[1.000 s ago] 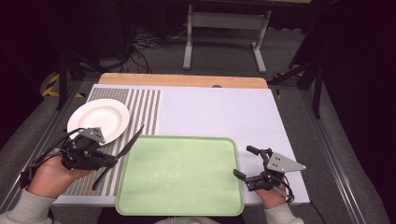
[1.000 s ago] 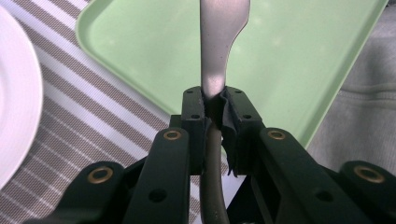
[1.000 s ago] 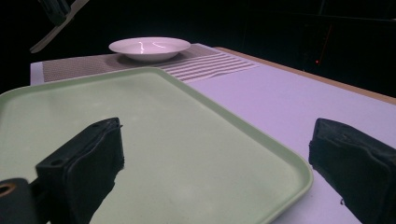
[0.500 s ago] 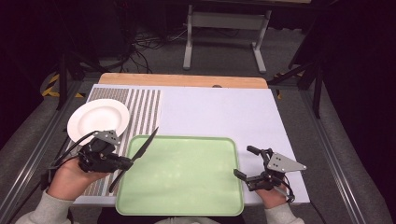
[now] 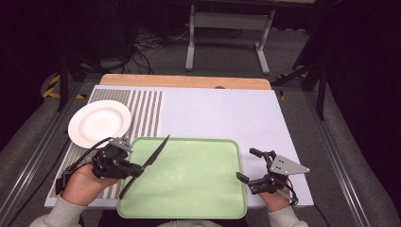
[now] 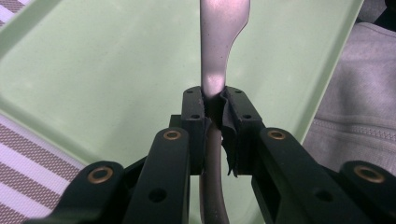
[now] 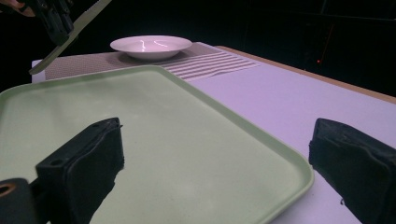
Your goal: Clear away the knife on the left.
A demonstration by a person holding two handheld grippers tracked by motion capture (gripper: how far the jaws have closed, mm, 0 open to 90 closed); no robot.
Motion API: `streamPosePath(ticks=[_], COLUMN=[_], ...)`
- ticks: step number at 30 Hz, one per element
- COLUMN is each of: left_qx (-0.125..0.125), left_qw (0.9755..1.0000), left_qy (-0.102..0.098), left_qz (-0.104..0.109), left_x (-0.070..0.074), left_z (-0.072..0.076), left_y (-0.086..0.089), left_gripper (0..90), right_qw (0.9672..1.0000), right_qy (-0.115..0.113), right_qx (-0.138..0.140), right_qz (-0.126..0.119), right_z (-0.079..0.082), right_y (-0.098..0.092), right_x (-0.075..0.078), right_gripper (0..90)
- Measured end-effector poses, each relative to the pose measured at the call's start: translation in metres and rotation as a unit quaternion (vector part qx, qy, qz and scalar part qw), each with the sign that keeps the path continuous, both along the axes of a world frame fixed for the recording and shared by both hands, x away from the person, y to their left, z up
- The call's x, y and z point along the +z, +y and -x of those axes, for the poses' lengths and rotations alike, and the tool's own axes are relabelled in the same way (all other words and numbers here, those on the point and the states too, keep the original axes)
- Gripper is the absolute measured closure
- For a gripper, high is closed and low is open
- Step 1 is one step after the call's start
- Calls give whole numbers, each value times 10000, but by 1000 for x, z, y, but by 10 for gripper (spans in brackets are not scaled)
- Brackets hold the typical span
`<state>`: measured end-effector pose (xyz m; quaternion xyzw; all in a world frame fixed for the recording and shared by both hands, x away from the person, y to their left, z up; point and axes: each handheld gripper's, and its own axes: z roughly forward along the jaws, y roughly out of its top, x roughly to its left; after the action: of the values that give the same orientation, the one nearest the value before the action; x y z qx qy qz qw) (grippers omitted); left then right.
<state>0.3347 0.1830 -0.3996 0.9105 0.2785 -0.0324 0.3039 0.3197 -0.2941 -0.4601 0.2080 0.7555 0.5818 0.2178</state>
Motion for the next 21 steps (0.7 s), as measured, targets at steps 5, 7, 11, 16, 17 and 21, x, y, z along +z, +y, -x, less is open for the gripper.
streamPosePath(ticks=[5, 7, 11, 16, 17, 21], left_qx=[46, 94, 152, 245, 275, 335], left_qw=[9999, 9998, 9996, 9989, 9988, 9982], left_qy=[92, 153, 228, 353, 374, 380], left_qz=[-36, -15, -71, -160, -182, -335], left_x=[-5, -7, -9, -11, -12, -16], left_z=[0, 0, 2, 2, 3, 2], left_y=[-5, -7, -14, -20, -22, -25], left_gripper=[801, 800, 800, 800, 800, 800], right_qw=[10000, 10000, 10000, 10000, 10000, 10000], right_qy=[17, 25, 27, 44, 42, 41], right_qx=[24, 36, 40, 49, 49, 53], right_qz=[-29, -38, -34, -62, -63, -70], right_z=[0, 0, 0, -1, -1, -1], right_y=[0, 0, 0, -1, -1, -1], right_x=[0, 0, 0, 0, 0, 0], right_gripper=[38, 37, 38, 38, 37, 37])
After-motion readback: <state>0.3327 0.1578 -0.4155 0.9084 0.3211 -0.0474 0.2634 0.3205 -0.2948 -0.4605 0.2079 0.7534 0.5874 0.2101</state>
